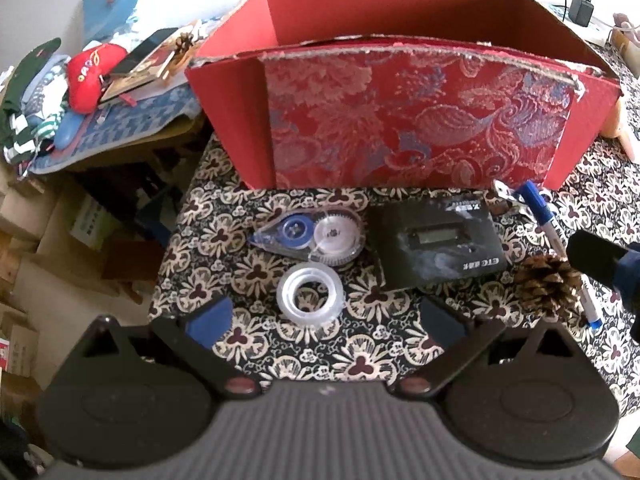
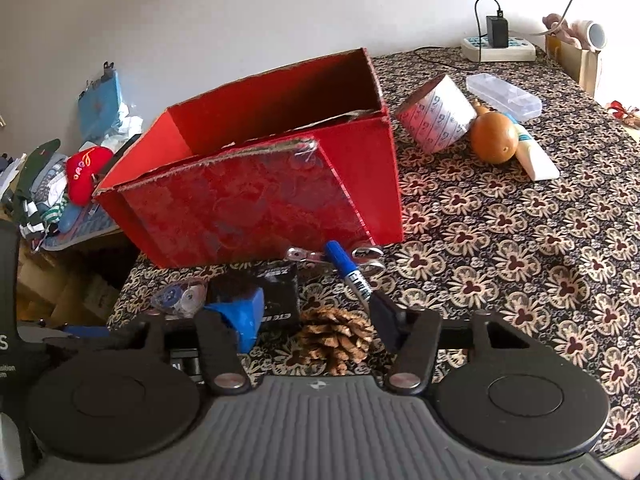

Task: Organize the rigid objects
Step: 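Move the right gripper toward the clear tape roll beside the box, then grasp the clear tape roll with the right gripper and lift it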

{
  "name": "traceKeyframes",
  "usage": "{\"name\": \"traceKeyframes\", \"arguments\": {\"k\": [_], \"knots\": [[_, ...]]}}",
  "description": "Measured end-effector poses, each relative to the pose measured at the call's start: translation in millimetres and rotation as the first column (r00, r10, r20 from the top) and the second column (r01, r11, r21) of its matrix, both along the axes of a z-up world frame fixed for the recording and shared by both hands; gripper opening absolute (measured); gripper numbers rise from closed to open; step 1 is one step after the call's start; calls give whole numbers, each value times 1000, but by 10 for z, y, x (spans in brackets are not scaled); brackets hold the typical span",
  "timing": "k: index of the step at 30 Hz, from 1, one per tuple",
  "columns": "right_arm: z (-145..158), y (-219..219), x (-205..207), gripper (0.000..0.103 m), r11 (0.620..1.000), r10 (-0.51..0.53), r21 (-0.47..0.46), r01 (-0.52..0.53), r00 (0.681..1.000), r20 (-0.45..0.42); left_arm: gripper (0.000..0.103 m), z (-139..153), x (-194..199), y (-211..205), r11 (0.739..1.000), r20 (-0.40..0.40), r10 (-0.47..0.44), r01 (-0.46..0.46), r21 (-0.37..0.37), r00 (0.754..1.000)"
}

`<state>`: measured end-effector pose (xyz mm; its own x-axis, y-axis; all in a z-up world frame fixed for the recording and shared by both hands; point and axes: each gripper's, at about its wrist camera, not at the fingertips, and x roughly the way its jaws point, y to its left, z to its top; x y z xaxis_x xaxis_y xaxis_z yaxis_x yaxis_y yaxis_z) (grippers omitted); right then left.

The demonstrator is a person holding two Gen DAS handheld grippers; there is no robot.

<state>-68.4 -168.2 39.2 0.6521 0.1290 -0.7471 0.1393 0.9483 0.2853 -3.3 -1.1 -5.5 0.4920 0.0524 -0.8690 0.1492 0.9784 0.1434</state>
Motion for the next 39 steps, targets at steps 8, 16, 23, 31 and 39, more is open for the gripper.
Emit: {"name": "traceKeyframes", "arguments": {"k": [8,16,23,31,39], "knots": [[-40,101,31,22,1000,23,-9,-23,1000,-7,100,-58,36,70,1000,-2,-11,11,-27,1000],[-78,206,84,17,997,78,22,-79,997,3,100,-42,21,339,993,25,-59,62,-103,998],[-145,342,221,17,978,166,124,-165,986,4,100,-55,-120,663,951,76,-158,172,-258,985],[-273,608,492,17,908,334,282,-309,941,-44,99,-220,-25,666,941,65,-183,194,-276,981],[-451,764,717,16,892,373,316,-322,920,-116,95,-346,106,739,935,52,-165,173,-308,985]]}}
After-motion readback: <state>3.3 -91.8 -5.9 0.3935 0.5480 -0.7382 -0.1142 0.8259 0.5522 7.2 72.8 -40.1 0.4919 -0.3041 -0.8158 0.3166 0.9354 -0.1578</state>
